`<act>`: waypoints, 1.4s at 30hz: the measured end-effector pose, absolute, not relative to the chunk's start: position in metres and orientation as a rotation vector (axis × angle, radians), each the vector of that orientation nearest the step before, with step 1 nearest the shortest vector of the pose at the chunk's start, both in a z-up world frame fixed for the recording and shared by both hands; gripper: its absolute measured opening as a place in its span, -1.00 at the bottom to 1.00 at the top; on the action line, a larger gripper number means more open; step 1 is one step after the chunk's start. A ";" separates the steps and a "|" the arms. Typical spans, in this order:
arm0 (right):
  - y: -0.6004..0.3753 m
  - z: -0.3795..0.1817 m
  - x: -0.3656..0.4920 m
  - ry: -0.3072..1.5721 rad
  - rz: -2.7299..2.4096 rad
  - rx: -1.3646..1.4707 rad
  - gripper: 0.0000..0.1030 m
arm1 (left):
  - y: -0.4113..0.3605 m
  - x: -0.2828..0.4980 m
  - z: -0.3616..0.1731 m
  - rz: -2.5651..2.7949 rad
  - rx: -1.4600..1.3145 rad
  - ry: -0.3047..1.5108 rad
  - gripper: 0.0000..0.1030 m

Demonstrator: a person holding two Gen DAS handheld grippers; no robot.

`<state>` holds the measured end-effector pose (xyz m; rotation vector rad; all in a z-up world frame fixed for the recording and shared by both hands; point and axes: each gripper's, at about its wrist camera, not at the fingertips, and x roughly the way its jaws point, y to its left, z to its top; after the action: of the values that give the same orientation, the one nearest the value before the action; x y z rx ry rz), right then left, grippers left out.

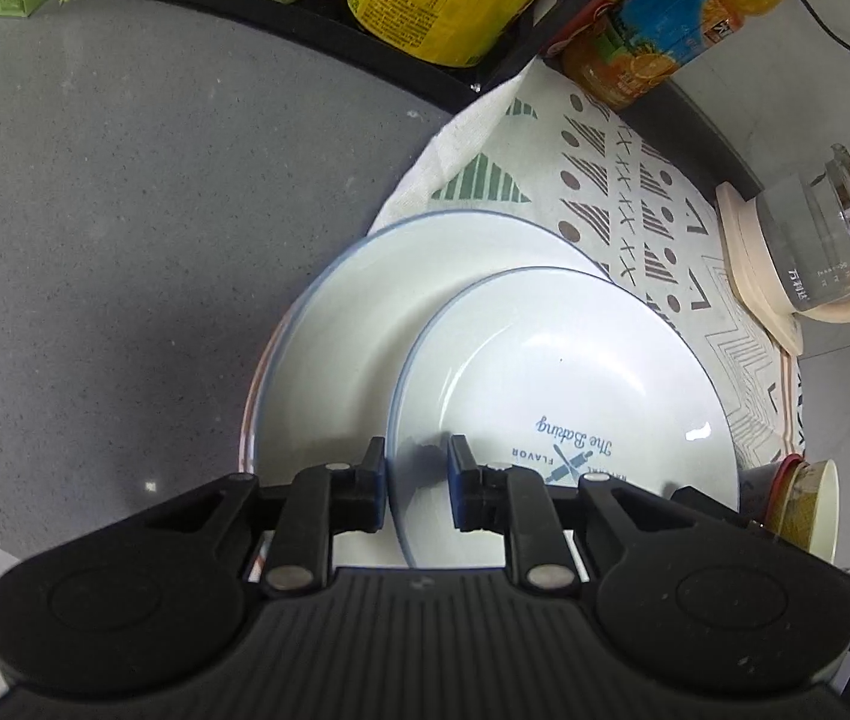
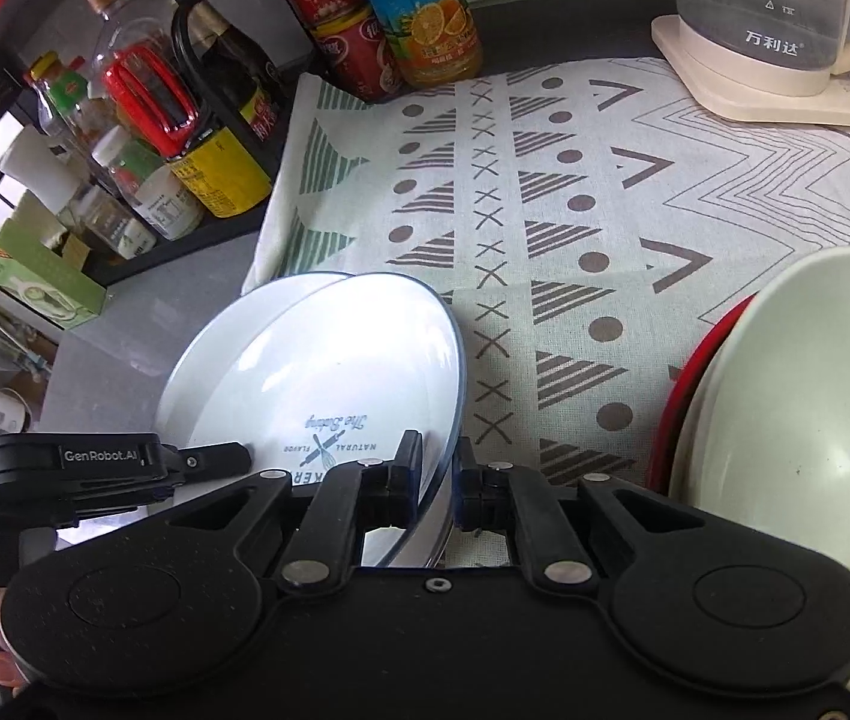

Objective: Organize plates and bowls
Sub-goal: 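Lift the 'BAKERY' plate with both grippers and carry it to the plate stack, then lower the 'BAKERY' plate onto the 'Sweet' plate and open both grippers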

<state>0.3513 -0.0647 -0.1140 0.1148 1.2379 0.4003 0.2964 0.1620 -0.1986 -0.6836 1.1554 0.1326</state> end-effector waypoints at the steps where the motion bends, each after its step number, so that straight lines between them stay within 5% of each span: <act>1: -0.063 -0.116 0.351 1.239 0.394 0.103 -0.84 | 0.162 0.297 -0.199 0.132 -0.684 1.158 -0.65; 12: -0.058 -0.115 0.359 1.213 0.359 0.097 -0.86 | 0.166 0.311 -0.177 0.141 -0.594 1.158 -0.59; 17: -0.058 -0.115 0.360 1.213 0.359 0.090 -0.86 | 0.170 0.312 -0.158 0.180 -0.541 1.152 0.25; 20: -0.057 -0.116 0.359 1.211 0.354 0.077 -0.84 | 0.172 0.309 -0.146 0.170 -0.532 1.118 0.48; 42: -0.044 -0.131 0.351 1.213 0.360 -0.017 -0.71 | 0.186 0.298 -0.192 0.278 -0.573 1.199 0.52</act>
<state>0.3514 -0.0442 -0.1312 -0.0171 1.2125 0.3603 0.2984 0.1863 -0.1918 -0.5725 1.1986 0.2784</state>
